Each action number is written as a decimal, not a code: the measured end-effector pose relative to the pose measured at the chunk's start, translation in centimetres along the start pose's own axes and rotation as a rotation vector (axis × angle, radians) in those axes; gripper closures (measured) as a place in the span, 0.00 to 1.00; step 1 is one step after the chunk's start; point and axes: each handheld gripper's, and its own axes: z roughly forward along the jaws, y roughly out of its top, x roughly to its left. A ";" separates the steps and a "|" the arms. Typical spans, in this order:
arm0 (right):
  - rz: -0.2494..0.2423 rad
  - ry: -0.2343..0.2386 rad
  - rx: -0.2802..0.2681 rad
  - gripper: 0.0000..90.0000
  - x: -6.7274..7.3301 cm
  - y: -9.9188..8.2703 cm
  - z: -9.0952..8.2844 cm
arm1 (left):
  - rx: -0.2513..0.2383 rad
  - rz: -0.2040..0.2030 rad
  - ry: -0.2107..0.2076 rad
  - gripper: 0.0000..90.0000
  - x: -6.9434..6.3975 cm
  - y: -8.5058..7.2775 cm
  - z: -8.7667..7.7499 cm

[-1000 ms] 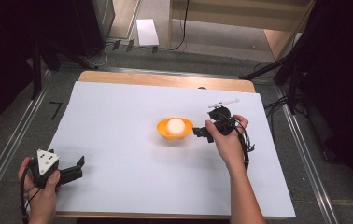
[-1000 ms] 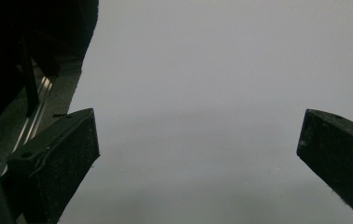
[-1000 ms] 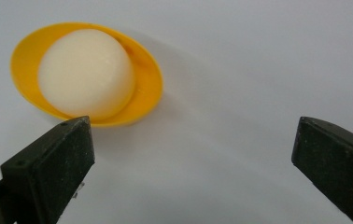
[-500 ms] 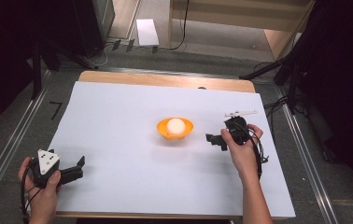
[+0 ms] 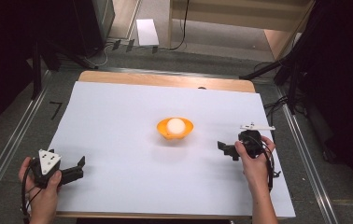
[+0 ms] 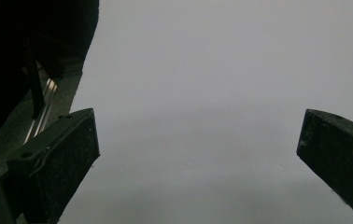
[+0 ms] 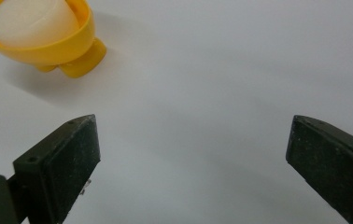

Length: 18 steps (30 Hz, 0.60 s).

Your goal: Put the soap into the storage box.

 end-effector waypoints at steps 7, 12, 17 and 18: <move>-0.002 -0.003 -0.074 0.05 -1.3 -2.2 -1.2 | 0.002 0.002 -0.003 0.00 0.0 0.0 0.0; 0.017 0.001 -0.125 0.06 -2.2 -4.0 -2.1 | 0.008 0.003 -0.006 0.00 0.0 0.0 0.1; 0.027 -0.018 -0.147 0.06 -3.1 -5.4 -3.0 | 0.007 0.005 -0.003 0.00 0.0 0.0 0.1; 0.032 -0.021 -0.152 0.06 -3.2 -5.6 -3.3 | 0.007 0.004 -0.004 0.00 0.0 0.0 0.1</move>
